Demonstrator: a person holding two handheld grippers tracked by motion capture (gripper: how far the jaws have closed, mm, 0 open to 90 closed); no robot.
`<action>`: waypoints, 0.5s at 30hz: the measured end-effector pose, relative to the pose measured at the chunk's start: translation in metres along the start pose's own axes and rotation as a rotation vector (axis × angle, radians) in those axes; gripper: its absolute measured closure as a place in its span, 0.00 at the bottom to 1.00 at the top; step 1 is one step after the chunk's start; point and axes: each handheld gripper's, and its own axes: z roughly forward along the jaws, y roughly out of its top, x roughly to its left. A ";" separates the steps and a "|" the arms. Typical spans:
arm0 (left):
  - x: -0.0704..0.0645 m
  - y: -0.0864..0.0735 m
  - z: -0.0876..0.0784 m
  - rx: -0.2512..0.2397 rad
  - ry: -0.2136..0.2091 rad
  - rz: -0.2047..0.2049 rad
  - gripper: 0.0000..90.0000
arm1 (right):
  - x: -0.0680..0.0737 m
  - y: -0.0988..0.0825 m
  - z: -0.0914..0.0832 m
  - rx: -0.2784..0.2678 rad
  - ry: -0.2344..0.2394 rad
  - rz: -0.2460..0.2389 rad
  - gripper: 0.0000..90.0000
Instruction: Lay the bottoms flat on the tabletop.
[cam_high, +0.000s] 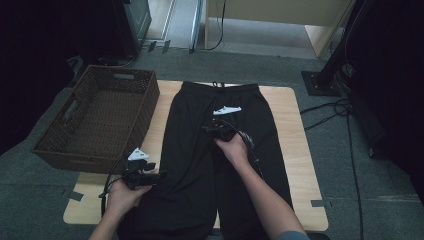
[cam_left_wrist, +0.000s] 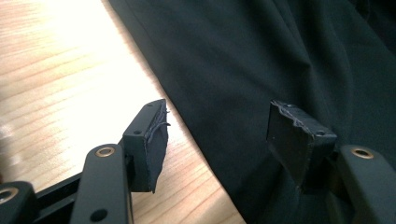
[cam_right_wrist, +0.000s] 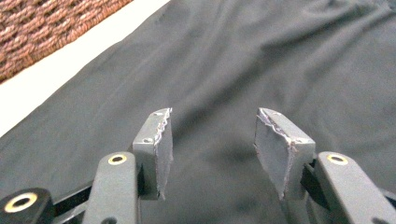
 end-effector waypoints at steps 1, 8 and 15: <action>0.000 0.000 0.002 0.004 0.004 0.000 0.43 | 0.001 0.004 0.005 -0.003 -0.007 -0.012 0.51; 0.000 -0.001 0.007 0.018 0.014 0.006 0.42 | 0.007 0.021 0.029 -0.026 0.013 0.001 0.49; 0.002 -0.003 0.007 0.018 0.013 -0.006 0.42 | 0.018 0.036 0.055 0.013 -0.001 -0.009 0.48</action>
